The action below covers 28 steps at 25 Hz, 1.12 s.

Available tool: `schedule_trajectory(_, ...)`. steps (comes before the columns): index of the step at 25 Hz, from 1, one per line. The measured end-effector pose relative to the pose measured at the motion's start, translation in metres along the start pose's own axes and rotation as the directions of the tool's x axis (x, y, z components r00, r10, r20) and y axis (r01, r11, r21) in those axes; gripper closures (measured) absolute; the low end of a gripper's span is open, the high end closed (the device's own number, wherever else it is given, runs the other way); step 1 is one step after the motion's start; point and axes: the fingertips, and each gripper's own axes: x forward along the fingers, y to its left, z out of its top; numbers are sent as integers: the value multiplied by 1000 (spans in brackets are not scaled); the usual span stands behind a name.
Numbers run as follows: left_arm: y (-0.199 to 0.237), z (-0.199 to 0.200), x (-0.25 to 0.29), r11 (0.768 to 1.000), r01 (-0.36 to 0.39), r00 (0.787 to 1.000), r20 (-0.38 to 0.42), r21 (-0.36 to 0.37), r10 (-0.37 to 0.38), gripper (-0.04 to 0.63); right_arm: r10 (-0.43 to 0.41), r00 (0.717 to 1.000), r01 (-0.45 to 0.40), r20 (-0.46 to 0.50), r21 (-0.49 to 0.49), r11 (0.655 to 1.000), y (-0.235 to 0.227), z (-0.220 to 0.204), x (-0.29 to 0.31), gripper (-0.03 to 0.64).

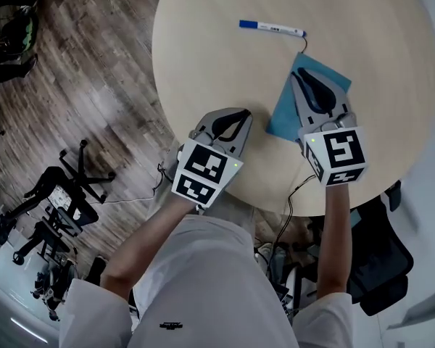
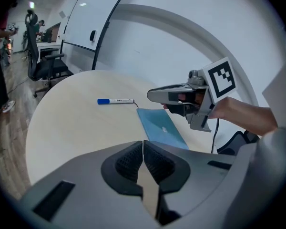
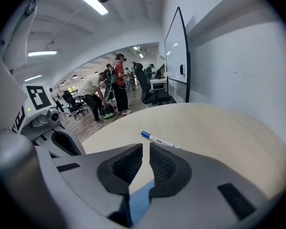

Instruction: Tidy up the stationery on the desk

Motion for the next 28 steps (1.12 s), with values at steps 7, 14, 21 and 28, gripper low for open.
schedule_trajectory(7,14,13,1,1000,0,1000,1,15,0,571,41,997,-48,-62,-123,991,-17,14,30,466)
schedule_trajectory(14,26,13,4,1000,-7,1000,-7,4,7,571,67,991,-94,-113,-251,963,-27,12,60,467)
schedule_trajectory(21,34,15,10,1000,-1,1000,-28,-10,0,571,76,980,-141,-184,-371,918,-46,9,86,466)
schedule_trajectory(28,38,12,15,999,-12,999,-35,-37,11,571,86,960,-208,-268,-467,860,-55,-12,105,468)
